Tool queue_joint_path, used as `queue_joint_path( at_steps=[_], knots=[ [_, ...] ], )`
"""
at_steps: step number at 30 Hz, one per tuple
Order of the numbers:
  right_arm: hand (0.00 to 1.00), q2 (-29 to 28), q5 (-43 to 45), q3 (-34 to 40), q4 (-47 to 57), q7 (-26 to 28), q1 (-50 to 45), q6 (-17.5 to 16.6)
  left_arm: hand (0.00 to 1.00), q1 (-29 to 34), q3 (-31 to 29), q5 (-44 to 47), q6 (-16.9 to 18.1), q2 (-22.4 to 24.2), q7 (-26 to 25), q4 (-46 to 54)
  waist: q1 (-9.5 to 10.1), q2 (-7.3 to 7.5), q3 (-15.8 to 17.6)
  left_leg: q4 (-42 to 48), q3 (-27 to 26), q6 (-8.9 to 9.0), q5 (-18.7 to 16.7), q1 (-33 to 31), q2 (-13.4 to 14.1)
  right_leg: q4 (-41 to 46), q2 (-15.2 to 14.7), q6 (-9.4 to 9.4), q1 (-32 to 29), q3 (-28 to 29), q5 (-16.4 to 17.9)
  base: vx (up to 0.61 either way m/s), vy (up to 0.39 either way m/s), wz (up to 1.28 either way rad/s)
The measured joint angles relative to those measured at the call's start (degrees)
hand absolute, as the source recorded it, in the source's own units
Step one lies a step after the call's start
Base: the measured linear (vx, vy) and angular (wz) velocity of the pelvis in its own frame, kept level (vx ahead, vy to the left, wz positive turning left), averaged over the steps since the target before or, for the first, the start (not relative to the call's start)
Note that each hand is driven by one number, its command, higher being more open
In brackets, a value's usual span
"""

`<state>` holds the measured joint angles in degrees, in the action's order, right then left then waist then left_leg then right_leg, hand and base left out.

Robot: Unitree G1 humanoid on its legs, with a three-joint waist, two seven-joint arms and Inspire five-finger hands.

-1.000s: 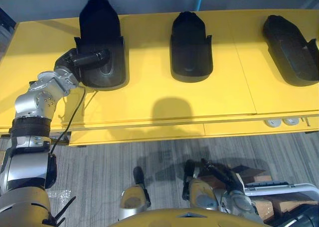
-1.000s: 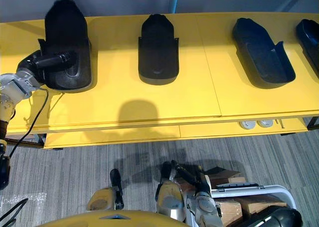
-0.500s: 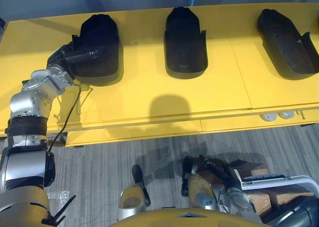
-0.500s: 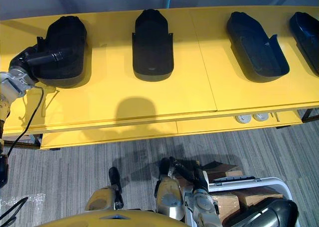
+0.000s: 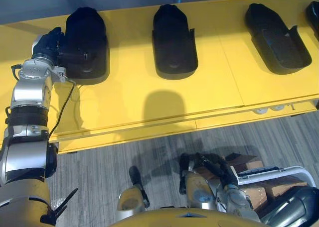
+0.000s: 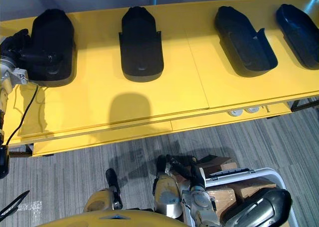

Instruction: Walk over and take three plastic housings, then place them on the shelf

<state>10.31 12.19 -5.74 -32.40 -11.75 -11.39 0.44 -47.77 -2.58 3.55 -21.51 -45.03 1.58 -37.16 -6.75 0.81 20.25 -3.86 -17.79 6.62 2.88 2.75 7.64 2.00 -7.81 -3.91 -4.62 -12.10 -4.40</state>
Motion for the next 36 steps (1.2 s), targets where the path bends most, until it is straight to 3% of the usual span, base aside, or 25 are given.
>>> queue_joint_path(
  at_steps=[6,10,16,21,33,36],
  knots=[
    [1.0,0.01,-0.02,-0.05,-0.65,0.02,-0.02,0.15,1.0,0.04,1.34,-3.87,-1.0,0.05,0.89,-0.53,-0.33,-0.11,-0.05,0.65,-0.73,0.09,-0.63,1.64,0.24,-0.27,0.2,0.11,1.61,0.35,0.1,0.0,0.0,-0.05],
    [1.0,0.07,-0.06,0.65,-1.62,0.01,-0.28,0.15,1.0,1.17,2.32,-4.03,-1.36,0.04,2.88,-0.54,-0.59,-1.25,-1.1,0.57,-0.8,0.03,-0.78,2.11,0.03,-1.37,0.12,-0.2,2.72,0.22,-0.15,0.0,0.0,0.0],
    [1.0,0.11,-0.09,1.63,-3.3,-0.1,-1.73,0.76,1.0,5.59,2.95,-3.39,-1.1,0.03,8.83,-0.42,-0.53,-3.27,-5.18,-0.47,-0.91,0.28,-1.15,3.85,0.03,-3.28,0.38,-0.44,4.93,-0.24,-0.32,0.04,0.003,0.01],
    [1.0,0.0,-0.13,1.83,-4.59,-0.07,-2.41,1.64,1.0,8.09,5.17,-3.55,0.8,0.04,8.32,0.08,-0.18,-3.37,-7.0,-0.41,-0.98,0.56,-1.57,4.93,0.1,-4.27,0.48,-0.54,6.49,-0.5,-0.38,0.01,0.001,-0.01],
    [1.0,-1.07,-0.11,3.02,-8.59,-0.13,-4.18,0.34,1.0,15.3,6.08,-6.58,1.53,0.01,-6.65,12.8,2.7,-2.9,-10.38,-0.42,0.39,0.52,-1.53,5.77,-0.06,-5.25,0.03,-0.74,8.78,-2.93,-0.49,0.0,0.003,0.07],
    [1.0,-0.99,-0.09,2.96,-9.07,-0.17,-5.4,0.26,1.0,17.4,5.89,-6.34,4.81,0.19,-14.01,15.38,3.45,-2.68,-12.18,-1.15,0.6,0.65,-1.81,5.43,-0.04,-6.19,-0.02,-0.87,9.03,-3.05,-0.52,-0.01,0.009,0.06]
  ],
)
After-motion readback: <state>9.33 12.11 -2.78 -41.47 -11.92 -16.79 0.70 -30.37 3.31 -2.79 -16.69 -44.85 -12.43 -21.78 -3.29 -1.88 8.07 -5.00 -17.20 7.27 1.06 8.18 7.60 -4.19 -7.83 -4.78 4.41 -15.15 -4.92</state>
